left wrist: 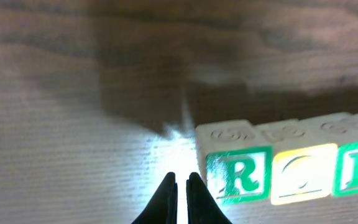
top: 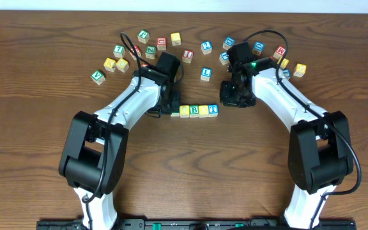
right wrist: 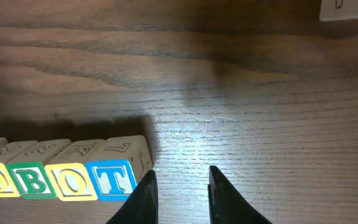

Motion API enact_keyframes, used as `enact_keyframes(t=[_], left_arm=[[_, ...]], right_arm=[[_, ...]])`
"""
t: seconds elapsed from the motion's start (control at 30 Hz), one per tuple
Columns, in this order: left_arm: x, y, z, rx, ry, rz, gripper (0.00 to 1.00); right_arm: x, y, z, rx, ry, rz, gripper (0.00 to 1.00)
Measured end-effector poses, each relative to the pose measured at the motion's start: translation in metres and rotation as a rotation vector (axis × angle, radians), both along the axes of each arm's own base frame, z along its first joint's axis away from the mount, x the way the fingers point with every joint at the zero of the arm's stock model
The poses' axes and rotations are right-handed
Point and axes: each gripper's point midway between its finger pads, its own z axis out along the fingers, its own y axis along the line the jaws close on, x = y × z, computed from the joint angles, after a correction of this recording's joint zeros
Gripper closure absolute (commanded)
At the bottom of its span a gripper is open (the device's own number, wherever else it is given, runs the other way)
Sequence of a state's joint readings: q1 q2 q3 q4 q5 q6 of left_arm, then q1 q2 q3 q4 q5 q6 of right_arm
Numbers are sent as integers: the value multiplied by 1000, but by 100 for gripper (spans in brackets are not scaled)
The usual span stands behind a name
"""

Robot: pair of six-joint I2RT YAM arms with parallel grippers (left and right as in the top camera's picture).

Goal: Spell out ROBOT

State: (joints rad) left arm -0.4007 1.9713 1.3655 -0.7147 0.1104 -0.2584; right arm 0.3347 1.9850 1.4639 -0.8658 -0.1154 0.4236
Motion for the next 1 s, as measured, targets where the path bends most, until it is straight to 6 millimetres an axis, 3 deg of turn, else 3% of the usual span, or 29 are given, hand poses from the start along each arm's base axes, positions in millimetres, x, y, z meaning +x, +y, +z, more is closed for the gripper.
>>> enact_keyframes(t=[0.1, 0.2, 0.3, 0.43, 0.53, 0.6, 0.73, 0.8, 0.83, 1.0], left_arm=[[-2, 6, 2, 10, 17, 0, 93], [6, 17, 14, 8, -6, 17, 92], [16, 33, 46, -6, -80, 50, 92], [22, 59, 113, -34, -238, 104, 74], [19, 78, 164, -58, -360, 149, 57], [13, 92, 196, -73, -440, 180, 42], [-4, 112, 234, -81, -530, 226, 26], [-15, 119, 247, -86, -558, 241, 14], [-20, 121, 253, -88, -571, 245, 3], [-46, 127, 274, -95, -611, 251, 2]], right_arm=[[0, 0, 0, 0, 0, 3, 88], [1, 0, 0, 0, -5, 10, 85], [1, 0, 1, -1, -8, 18, 78], [3, 0, 12, 4, -40, 43, 64], [7, -1, 43, 23, -117, 61, 53], [9, -3, 73, 42, -193, 69, 47], [5, -9, 131, 69, -329, 88, 38], [-2, -13, 150, 74, -364, 90, 33], [-6, -16, 158, 74, -375, 87, 30], [-18, -30, 179, 69, -412, 79, 16]])
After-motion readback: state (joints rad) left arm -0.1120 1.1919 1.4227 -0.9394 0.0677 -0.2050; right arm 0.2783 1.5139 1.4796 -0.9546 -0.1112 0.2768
